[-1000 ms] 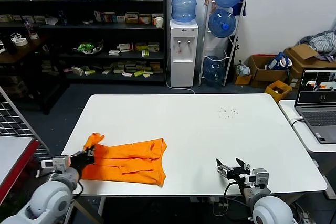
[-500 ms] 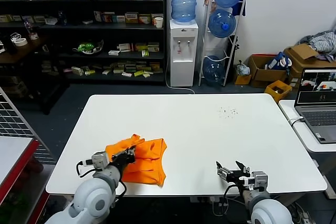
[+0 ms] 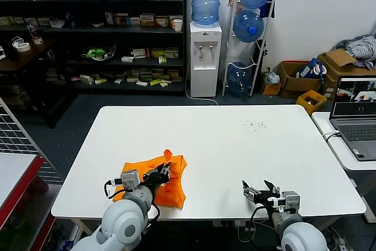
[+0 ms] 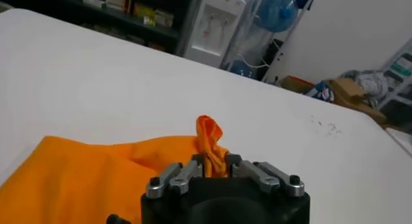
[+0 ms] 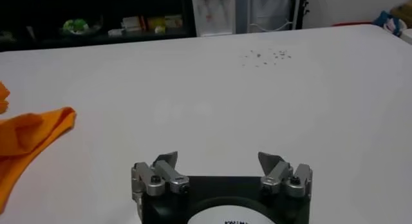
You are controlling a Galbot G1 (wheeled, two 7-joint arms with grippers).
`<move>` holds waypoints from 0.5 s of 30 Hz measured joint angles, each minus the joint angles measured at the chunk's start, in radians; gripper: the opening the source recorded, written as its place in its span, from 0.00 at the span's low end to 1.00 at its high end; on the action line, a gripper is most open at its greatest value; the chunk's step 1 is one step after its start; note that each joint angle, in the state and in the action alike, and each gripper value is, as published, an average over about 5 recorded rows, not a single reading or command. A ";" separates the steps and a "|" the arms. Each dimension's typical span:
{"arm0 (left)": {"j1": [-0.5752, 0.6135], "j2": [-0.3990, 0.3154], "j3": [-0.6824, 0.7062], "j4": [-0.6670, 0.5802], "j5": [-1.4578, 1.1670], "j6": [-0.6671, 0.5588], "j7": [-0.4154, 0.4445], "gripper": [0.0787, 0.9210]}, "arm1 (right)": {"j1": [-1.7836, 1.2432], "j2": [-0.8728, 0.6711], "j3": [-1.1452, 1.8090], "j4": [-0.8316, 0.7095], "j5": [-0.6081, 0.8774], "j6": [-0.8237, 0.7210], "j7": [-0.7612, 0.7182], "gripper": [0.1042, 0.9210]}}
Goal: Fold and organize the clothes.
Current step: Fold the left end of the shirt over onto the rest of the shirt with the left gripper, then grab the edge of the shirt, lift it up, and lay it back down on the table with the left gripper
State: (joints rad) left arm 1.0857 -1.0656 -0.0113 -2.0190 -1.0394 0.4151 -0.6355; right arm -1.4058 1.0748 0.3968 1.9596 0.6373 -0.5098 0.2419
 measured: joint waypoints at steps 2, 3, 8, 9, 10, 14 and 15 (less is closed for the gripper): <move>0.000 -0.003 -0.003 -0.005 -0.002 0.001 0.003 0.40 | 0.000 -0.001 0.000 0.000 0.000 0.000 0.000 0.88; 0.001 -0.003 -0.005 -0.008 -0.003 0.002 0.005 0.44 | -0.001 -0.002 0.001 0.000 0.001 0.000 0.000 0.88; 0.021 0.010 -0.038 -0.016 -0.006 0.001 0.025 0.61 | -0.004 -0.006 0.004 0.001 0.002 0.003 -0.003 0.88; 0.029 0.018 -0.049 -0.015 -0.005 -0.002 0.031 0.65 | -0.004 -0.006 0.004 0.001 0.003 0.004 -0.004 0.88; 0.037 0.028 -0.062 -0.012 -0.003 -0.005 0.040 0.68 | -0.003 -0.006 0.004 0.001 0.003 0.004 -0.005 0.88; 0.079 0.078 -0.131 0.015 0.012 -0.021 0.088 0.81 | 0.002 -0.005 0.000 -0.001 0.005 0.005 -0.006 0.88; 0.091 0.093 -0.151 0.026 0.017 -0.027 0.103 0.84 | 0.003 -0.004 -0.001 -0.001 0.005 0.005 -0.006 0.88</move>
State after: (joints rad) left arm 1.1770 -0.9730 -0.1623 -1.9934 -1.0219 0.3882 -0.5321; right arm -1.4025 1.0707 0.3955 1.9584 0.6420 -0.5052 0.2359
